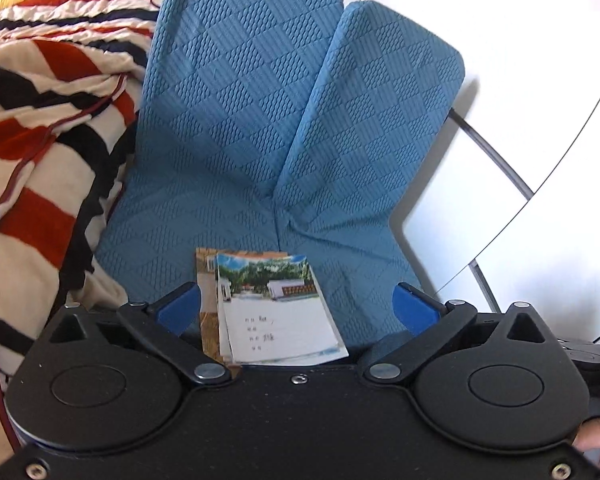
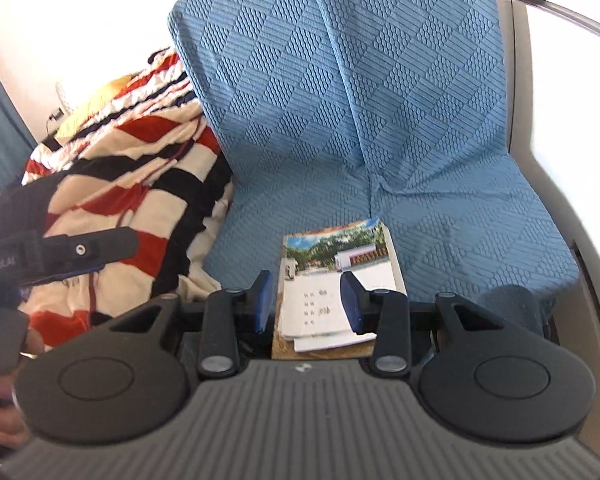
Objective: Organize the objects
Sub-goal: 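Raise both grippers away from the book stack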
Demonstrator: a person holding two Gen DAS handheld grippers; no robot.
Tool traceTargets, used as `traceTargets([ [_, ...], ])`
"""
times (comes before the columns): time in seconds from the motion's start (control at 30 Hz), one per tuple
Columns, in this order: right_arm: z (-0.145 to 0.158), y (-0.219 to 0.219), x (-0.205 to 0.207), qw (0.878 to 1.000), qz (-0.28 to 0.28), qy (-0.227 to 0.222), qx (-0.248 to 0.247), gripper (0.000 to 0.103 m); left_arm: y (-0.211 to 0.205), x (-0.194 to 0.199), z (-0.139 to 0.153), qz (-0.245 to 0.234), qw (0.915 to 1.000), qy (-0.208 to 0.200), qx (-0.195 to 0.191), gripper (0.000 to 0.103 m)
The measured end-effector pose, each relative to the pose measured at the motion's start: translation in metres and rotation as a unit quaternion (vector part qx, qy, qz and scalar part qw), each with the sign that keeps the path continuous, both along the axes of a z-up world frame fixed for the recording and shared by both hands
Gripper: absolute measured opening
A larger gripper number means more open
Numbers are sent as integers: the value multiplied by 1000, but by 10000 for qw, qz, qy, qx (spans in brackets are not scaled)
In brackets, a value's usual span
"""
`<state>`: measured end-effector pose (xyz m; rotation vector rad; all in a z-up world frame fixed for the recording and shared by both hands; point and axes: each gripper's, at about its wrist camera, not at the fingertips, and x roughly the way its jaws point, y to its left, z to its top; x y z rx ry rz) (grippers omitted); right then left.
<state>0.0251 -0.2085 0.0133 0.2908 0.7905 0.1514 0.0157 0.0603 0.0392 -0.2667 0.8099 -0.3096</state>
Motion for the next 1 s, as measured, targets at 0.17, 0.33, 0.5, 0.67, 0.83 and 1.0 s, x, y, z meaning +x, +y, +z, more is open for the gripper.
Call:
traceTargets([
  [0.17, -3, 4, -4, 9999, -64, 70, -105, 47, 7, -2, -3, 71, 10000, 26, 58, 102],
  [0.33, -6, 5, -6, 9997, -30, 94, -206, 47, 4, -3, -8, 80, 9996, 102, 259, 102],
  [0.5, -9, 6, -5, 9995, -158, 113, -241, 99, 6, -1, -13, 92, 9997, 201, 133, 102],
  [0.67, -10, 4, -4, 9992, -240, 178, -274, 98, 5, 0, -15, 84, 9996, 212, 150, 102],
  [0.83, -12, 4, -2, 9990, -286, 202, -263, 98, 4, 2, -16, 88, 9996, 231, 149, 102],
  [1.0, -14, 2, -1, 9988, -359, 238, -240, 98, 2, 5, -19, 61, 9995, 264, 178, 102],
])
